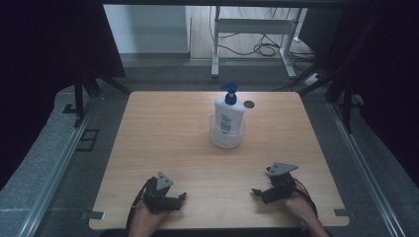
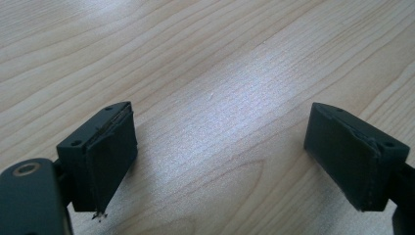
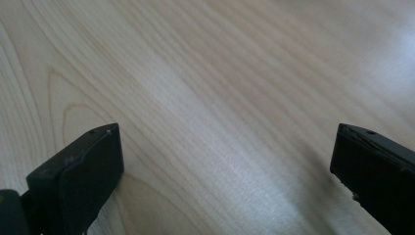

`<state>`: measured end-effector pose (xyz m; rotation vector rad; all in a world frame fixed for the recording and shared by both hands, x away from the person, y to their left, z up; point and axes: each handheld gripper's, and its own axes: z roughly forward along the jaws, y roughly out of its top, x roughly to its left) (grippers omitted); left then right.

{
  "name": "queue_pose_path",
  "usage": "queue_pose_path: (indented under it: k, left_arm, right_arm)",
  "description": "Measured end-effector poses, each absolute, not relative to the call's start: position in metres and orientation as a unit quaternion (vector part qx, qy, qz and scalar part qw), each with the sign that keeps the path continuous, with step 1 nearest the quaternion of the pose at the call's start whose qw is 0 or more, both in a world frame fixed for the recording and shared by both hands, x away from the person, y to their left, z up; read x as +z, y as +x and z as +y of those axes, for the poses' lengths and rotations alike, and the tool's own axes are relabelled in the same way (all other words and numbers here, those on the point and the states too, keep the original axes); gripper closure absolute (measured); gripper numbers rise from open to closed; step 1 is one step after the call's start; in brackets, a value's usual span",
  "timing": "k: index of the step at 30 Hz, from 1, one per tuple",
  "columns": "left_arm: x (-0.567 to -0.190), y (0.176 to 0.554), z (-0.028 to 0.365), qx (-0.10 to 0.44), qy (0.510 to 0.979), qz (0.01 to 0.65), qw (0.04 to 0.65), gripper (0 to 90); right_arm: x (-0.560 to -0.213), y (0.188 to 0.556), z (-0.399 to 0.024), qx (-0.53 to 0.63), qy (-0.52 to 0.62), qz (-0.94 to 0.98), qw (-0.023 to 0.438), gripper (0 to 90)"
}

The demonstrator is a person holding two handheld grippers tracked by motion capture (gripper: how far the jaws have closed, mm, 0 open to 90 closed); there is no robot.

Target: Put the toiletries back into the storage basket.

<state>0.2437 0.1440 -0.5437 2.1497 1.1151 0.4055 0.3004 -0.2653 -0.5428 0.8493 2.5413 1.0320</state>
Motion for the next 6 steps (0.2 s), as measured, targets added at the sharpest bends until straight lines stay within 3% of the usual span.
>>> queue_pose_path:
  k: [6]
  left_arm:
    - [-0.5437, 0.2437, 0.1436, 0.155, 0.825, 0.428, 0.336, 11.8]
  right_arm:
    - [-0.5436, 0.3009, -0.2658, 0.356, 0.303, 0.875, 0.124, 0.0]
